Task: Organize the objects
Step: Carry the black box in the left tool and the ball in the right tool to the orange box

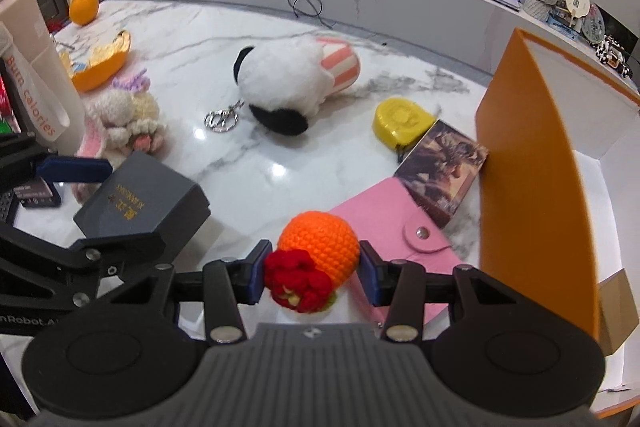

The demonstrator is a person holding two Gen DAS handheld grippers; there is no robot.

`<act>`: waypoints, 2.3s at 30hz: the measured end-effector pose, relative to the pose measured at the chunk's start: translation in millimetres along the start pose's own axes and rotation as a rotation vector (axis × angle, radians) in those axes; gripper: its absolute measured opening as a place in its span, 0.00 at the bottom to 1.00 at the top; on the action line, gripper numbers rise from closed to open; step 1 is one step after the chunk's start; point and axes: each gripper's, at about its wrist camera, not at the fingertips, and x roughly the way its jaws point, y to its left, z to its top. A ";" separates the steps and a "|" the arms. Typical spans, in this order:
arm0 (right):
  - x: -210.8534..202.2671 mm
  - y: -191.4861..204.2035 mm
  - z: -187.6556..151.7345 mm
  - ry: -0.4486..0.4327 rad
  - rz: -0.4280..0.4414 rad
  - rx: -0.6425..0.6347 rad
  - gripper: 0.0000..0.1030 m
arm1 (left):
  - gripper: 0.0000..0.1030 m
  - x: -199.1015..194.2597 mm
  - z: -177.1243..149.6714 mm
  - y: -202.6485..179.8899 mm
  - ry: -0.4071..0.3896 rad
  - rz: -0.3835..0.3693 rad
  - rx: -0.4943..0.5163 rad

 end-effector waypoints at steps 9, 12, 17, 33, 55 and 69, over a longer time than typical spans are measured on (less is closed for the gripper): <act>-15.1 -12.8 6.1 -0.044 -0.015 0.032 0.47 | 0.85 0.5 -1.4 -5.2 0.004 -0.007 -0.002; -21.7 -16.9 7.6 -0.066 -0.016 0.045 0.47 | 0.85 -2.7 0.3 -7.6 -0.010 -0.010 -0.007; -32.0 -26.8 11.2 -0.104 -0.012 0.075 0.47 | 0.85 -8.6 5.4 -11.3 -0.035 -0.017 -0.005; -65.8 -61.9 17.7 -0.198 -0.025 0.173 0.47 | 0.85 -18.0 16.7 -23.6 -0.057 0.017 0.044; -114.6 -149.2 3.0 -0.301 -0.085 0.394 0.47 | 0.85 -48.4 93.7 -100.0 -0.154 -0.014 0.181; -136.9 -204.7 -10.5 -0.346 -0.127 0.545 0.47 | 0.85 -27.2 136.8 -181.6 -0.171 -0.106 0.243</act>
